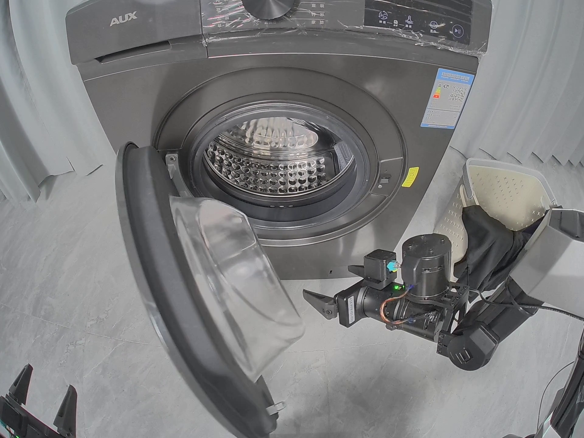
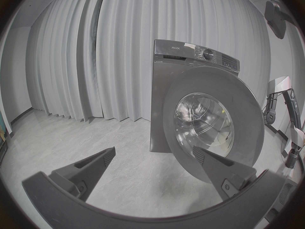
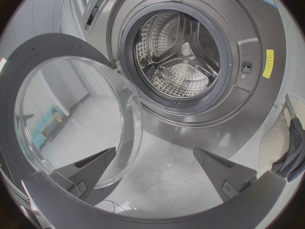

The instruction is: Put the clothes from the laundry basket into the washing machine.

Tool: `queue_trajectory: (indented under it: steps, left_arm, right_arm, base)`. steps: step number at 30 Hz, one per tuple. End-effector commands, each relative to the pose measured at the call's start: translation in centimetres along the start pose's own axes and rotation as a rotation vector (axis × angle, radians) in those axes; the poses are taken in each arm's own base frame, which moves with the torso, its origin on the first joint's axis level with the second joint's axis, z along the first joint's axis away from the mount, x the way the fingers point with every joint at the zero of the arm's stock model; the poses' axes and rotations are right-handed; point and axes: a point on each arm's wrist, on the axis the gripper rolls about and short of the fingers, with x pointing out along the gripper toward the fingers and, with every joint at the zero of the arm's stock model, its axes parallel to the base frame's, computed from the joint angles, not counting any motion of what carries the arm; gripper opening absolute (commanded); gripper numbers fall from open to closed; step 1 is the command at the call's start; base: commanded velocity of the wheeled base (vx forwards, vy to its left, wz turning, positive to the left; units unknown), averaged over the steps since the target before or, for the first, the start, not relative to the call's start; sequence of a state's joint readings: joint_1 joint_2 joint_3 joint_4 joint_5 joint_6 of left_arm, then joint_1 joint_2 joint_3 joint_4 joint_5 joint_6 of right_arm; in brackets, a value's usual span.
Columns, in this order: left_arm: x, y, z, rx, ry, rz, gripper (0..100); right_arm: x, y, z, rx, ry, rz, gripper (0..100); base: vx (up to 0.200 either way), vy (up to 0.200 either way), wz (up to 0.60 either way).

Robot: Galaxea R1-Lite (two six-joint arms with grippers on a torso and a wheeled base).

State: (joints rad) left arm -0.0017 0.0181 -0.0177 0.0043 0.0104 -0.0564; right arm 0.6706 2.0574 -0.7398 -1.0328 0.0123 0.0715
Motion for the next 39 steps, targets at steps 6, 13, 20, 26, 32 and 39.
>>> queue_trajectory:
  steps: [6,13,20,26,32,39]
  left_arm:
    - [0.0,0.0,-0.4,0.000,0.003,0.001,100]
    - [0.0,0.0,-0.5,0.000,0.004,0.001,100]
    - [0.0,0.0,-0.4,0.000,0.003,0.001,100]
    - [0.0,0.0,-0.4,0.000,0.003,0.001,100]
    - [0.0,0.0,-0.5,0.000,0.004,0.001,100]
    - [0.0,0.0,-0.4,0.000,0.003,0.001,100]
  right_arm:
    - [0.4,0.1,0.7,0.000,-0.024,0.001,100]
    - [2.2,1.2,-0.4,-0.010,-0.002,0.032,100]
    - [2.5,3.7,-0.6,-0.027,-0.002,0.096,100]
    - [2.4,4.3,-0.5,-0.024,-0.013,0.118,100]
    - [1.9,6.5,-0.5,-0.012,-0.014,0.175,100]
    - [3.2,3.9,0.3,0.013,-0.043,0.097,100]
  base:
    - [0.000,0.000,0.00]
    - [-0.086,0.000,0.00]
    - [0.000,0.000,0.00]
    - [-0.067,0.000,0.00]
    - [-0.200,0.000,0.00]
    - [-0.029,0.000,0.00]
